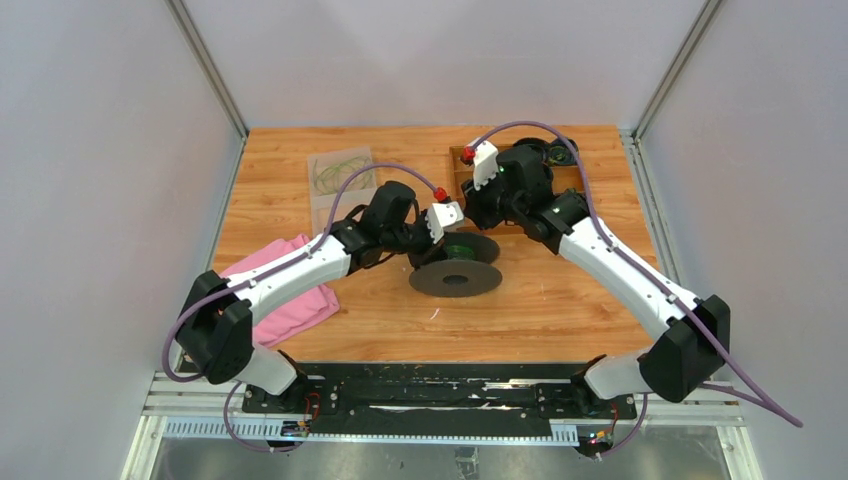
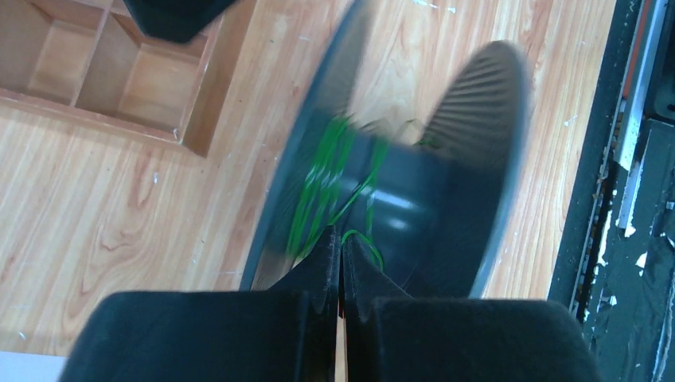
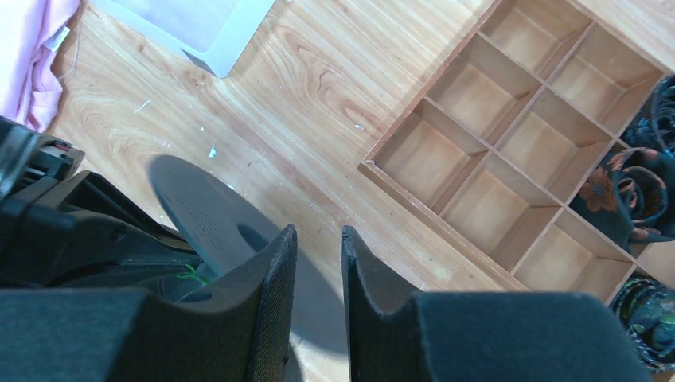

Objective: Wrap the cables
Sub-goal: Wrap the cable around the cable reel, then place the cable reel at the center of the board.

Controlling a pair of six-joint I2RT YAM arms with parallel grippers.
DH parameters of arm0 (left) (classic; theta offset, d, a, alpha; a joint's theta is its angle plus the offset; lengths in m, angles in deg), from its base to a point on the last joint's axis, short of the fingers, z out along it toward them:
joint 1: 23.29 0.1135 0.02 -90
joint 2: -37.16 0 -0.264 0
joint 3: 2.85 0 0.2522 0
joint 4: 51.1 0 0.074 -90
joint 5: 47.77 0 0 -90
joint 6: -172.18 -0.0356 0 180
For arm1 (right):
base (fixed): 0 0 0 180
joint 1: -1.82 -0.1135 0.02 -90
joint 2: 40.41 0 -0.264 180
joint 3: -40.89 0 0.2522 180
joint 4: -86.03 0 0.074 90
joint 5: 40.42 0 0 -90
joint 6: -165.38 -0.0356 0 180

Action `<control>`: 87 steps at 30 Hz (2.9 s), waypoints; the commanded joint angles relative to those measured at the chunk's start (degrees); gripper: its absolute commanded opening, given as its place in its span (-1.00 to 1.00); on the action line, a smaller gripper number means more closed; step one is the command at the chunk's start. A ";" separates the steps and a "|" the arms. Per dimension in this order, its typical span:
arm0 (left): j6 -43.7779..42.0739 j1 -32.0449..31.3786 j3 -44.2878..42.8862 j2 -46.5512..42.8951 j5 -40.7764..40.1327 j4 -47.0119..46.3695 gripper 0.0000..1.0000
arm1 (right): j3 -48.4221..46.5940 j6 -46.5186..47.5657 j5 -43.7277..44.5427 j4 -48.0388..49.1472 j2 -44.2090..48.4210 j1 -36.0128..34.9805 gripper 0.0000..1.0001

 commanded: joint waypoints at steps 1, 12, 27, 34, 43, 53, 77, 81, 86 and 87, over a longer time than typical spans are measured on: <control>0.20 0.25 0.29 0.42 -0.16 1.35 -0.99 | 0.30 1.20 0.24 -0.52 2.89 1.06 -0.45; 1.40 0.27 -0.37 0.53 0.16 1.02 -0.99 | 2.55 5.20 -6.07 -2.00 5.34 3.27 -0.35; 3.91 0.26 -1.36 0.17 0.90 1.22 -0.99 | 4.80 21.57 -2.25 -27.11 20.41 18.28 0.03; 4.38 0.27 -1.90 0.65 2.11 1.20 -0.99 | 8.10 34.56 -3.72 -38.84 25.87 29.53 0.19; 4.41 0.27 -1.62 0.39 2.30 0.89 -0.99 | 12.79 41.91 -3.09 -38.86 19.78 31.03 0.10; 3.95 0.27 -1.75 0.21 1.98 1.39 -0.99 | 8.94 41.31 -11.50 -39.01 17.24 29.89 -0.05; -2.95 0.27 -0.27 -1.25 7.32 4.74 -0.99 | 3.04 22.86 -19.31 -26.56 7.68 7.67 -0.05; -5.05 0.27 -0.07 -1.32 10.33 7.76 -0.99 | -1.52 19.86 -20.19 -26.37 5.76 6.60 0.08; -7.77 0.27 0.11 -2.15 14.19 11.33 -0.99 | -1.85 19.62 -12.41 -27.54 9.38 6.84 0.15; -8.25 0.27 0.06 -2.24 14.91 12.05 -0.99 | -1.28 19.90 -10.73 -27.99 10.41 6.98 0.16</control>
